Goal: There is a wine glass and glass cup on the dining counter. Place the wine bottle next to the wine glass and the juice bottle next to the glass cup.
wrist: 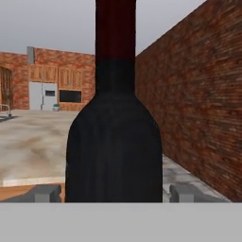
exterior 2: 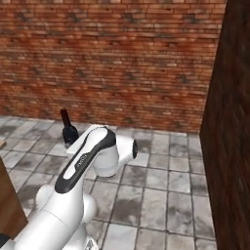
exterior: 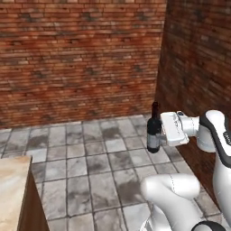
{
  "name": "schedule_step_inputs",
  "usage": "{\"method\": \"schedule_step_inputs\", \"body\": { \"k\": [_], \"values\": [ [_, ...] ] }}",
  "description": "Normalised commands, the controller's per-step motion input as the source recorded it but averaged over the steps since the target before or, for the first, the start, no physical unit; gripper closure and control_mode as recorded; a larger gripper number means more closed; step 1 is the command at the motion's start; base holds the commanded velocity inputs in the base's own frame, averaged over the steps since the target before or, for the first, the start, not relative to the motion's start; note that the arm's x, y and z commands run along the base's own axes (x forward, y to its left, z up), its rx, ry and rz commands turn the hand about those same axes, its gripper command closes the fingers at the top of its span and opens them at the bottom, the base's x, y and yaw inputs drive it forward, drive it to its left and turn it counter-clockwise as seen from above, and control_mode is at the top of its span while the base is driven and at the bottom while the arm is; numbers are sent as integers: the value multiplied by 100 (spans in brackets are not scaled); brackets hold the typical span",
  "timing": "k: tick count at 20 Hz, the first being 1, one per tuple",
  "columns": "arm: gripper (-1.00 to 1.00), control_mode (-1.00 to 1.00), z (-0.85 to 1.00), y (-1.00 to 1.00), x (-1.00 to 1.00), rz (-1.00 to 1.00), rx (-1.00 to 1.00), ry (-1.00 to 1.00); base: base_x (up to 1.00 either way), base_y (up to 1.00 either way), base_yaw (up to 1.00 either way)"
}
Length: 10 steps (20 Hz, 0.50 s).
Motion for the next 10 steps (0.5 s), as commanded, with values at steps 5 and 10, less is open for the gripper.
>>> {"method": "schedule_step_inputs", "body": {
  "k": [5, 10],
  "values": [
    [100, 100, 0, 0, 0, 0, 0, 0, 94, 0, 19],
    [100, 100, 0, 0, 0, 0, 0, 0, 93, 0, 23]
  ]
}}
